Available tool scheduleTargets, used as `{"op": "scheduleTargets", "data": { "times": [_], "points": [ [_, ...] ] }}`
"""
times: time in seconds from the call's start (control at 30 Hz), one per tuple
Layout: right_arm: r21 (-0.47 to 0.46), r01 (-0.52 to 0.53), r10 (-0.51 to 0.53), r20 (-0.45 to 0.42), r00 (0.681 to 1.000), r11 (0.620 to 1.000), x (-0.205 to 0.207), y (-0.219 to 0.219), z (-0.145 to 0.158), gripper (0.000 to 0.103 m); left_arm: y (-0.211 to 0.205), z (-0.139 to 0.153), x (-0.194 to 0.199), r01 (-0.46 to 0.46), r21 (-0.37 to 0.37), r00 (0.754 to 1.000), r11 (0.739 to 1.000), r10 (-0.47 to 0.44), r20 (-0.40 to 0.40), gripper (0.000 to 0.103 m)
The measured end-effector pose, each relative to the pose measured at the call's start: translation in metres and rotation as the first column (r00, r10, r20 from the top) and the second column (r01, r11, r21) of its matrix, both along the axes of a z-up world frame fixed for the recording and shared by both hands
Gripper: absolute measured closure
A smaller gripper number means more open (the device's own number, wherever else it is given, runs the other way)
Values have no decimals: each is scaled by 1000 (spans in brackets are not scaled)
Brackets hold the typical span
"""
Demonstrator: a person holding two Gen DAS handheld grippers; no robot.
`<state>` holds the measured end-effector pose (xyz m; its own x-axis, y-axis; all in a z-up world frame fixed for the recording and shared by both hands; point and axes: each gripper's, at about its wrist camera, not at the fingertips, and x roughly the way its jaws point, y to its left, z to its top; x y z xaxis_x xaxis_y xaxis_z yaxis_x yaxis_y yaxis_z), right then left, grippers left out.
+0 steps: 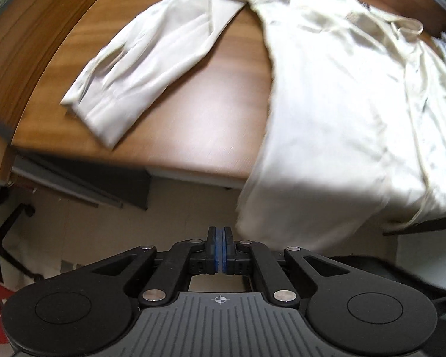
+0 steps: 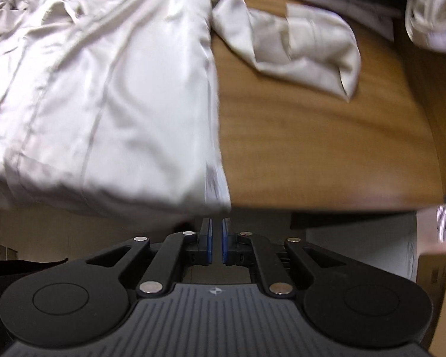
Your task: Fold clothes
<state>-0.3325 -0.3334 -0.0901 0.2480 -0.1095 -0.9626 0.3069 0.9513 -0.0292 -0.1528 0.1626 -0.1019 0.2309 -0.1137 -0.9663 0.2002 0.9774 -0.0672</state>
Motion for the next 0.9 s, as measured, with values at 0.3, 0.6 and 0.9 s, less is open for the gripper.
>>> {"op": "scheduleTargets", "data": {
  "times": [0.3, 0.6, 0.9],
  "points": [
    [28, -167, 163, 101, 981, 986, 95, -18, 41, 79, -59, 35, 70, 4, -33, 997, 999, -2, 76, 85],
    [28, -354, 343, 197, 919, 935, 215, -27, 66, 79, -95, 60, 151, -62, -5, 983, 998, 62, 170, 60],
    [35, -481, 463, 216, 860, 876, 336, 5, 57, 79, -107, 64, 229, -60, 10, 977, 998, 57, 206, 48]
  ]
}}
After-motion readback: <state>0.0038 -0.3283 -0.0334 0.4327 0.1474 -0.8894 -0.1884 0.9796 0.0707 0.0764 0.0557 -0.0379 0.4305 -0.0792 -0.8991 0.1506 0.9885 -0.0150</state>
